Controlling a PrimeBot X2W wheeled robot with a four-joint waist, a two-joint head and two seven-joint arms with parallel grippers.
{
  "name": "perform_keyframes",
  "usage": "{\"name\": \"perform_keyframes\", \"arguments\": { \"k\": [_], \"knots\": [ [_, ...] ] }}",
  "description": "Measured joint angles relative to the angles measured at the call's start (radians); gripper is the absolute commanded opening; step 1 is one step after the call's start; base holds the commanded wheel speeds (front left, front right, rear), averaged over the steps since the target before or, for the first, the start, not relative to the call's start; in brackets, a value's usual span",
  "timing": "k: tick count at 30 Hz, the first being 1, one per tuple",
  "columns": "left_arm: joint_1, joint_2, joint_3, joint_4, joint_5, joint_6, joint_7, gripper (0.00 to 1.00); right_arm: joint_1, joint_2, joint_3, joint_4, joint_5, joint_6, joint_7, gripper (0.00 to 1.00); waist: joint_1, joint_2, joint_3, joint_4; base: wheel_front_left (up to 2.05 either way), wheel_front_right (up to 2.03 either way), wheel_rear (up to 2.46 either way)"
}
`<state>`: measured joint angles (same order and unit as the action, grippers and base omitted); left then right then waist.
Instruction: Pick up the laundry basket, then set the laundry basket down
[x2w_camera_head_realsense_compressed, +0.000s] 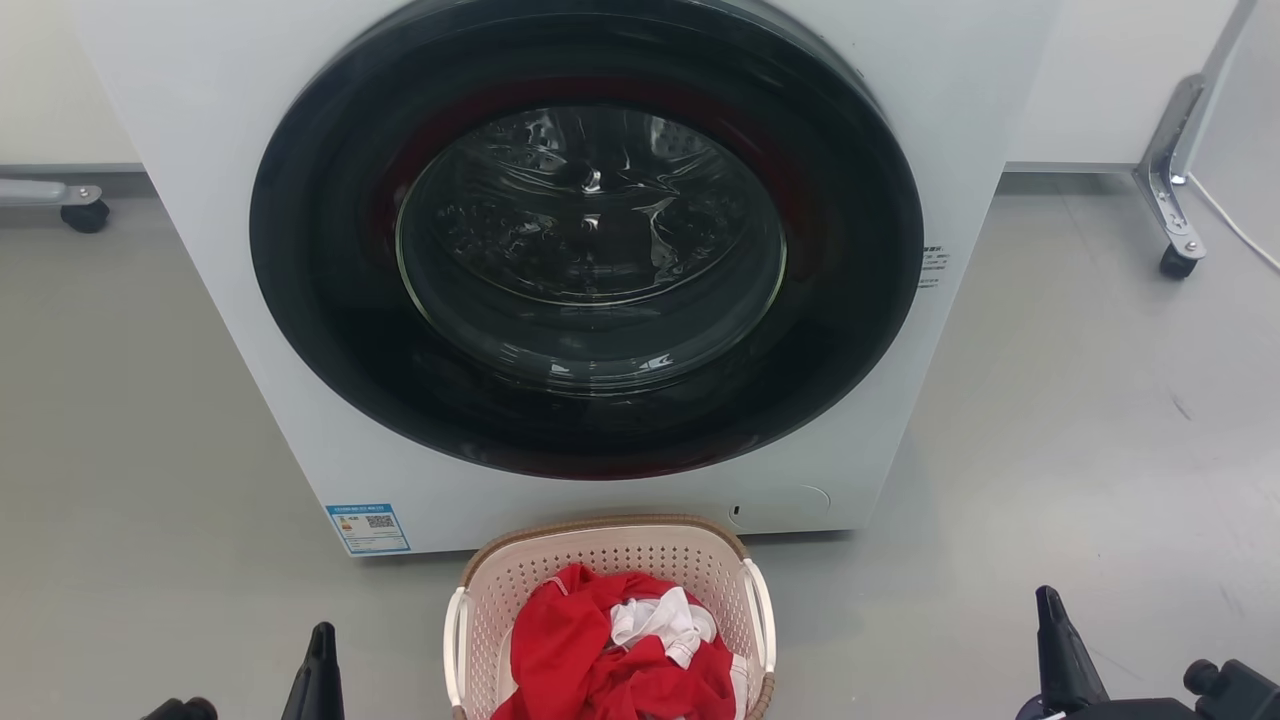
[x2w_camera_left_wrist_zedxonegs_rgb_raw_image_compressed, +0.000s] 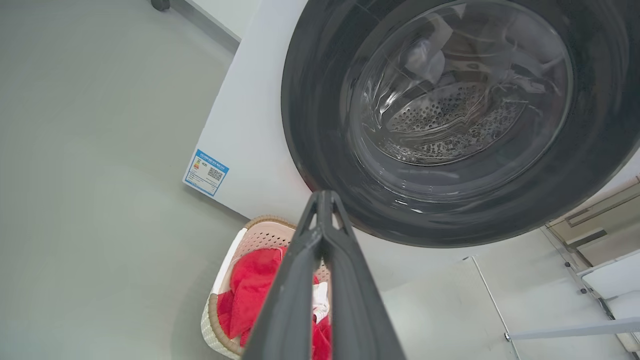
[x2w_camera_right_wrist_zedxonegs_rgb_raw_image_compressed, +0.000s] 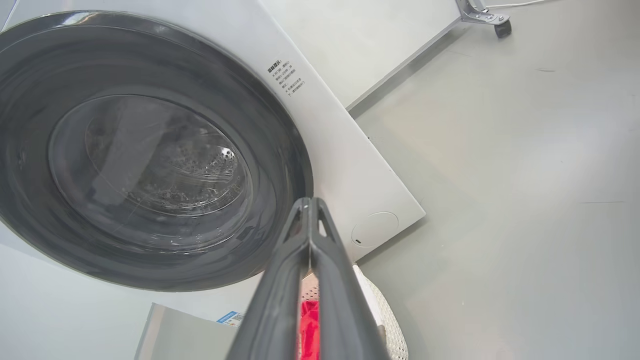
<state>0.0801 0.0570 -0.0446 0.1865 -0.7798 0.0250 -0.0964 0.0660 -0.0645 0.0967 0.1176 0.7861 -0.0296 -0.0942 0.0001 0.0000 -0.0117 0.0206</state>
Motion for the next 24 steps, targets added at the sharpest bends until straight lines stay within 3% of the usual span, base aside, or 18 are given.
{"name": "perform_keyframes", "arguments": {
  "k": [24],
  "knots": [
    [-0.062, -0.004, 0.059, 0.046, -0.354, -0.062, 0.094, 0.0, -0.062, 0.011, -0.099, 0.081, 0.354, 0.065, 0.092, 0.0, 0.0, 0.0, 0.006, -0.009, 0.0, 0.0, 0.0]
  ]
}}
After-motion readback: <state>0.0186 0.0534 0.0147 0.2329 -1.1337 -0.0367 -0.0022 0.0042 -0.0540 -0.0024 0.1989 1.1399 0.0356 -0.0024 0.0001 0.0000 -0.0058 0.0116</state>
